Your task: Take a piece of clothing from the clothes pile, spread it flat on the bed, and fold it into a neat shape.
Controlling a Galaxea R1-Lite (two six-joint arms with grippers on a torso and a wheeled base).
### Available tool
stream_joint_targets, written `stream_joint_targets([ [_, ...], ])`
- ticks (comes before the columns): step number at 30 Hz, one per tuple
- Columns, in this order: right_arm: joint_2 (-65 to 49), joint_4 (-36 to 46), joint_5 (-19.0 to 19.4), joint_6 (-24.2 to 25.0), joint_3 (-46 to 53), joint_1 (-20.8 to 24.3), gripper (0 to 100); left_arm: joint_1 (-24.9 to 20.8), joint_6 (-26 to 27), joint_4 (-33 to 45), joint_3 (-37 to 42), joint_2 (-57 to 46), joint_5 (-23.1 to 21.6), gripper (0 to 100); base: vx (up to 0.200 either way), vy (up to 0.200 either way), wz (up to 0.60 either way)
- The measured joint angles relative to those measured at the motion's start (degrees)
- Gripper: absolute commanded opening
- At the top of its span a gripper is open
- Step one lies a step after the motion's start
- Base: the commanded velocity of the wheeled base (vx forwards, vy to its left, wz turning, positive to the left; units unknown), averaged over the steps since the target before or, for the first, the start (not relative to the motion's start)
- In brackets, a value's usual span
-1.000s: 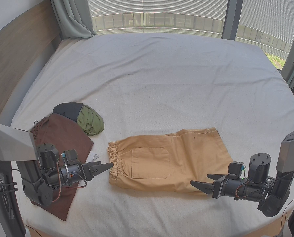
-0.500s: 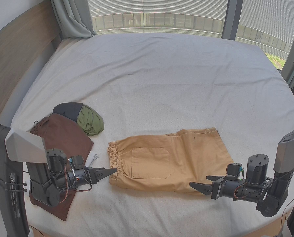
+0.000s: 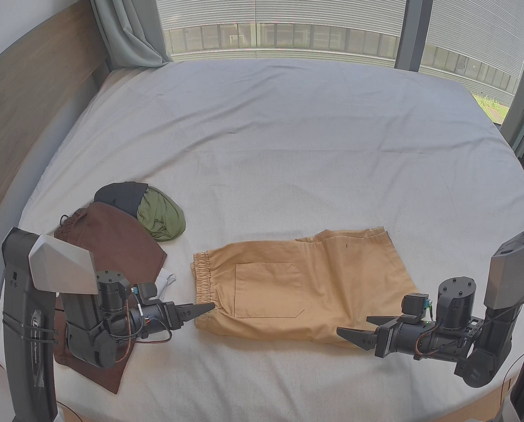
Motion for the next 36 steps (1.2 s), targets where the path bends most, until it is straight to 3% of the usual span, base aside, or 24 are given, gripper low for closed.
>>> stream_joint_targets([
  [9,0.9,0.0,0.0,0.0,-0.1,0.1,100,-1.6,-10.1,0.0,-1.8,0.0,0.8,100,0.000,0.000,0.00],
  [19,1.5,0.0,0.1,-0.1,-0.4,0.0,100,-5.8,-17.5,0.0,-4.9,-0.6,13.6,100,0.000,0.000,0.00],
  [36,2.2,-0.1,0.1,-0.1,-0.9,0.0,100,-7.7,-18.2,0.0,-5.5,-0.6,14.6,100,0.000,0.000,0.00],
])
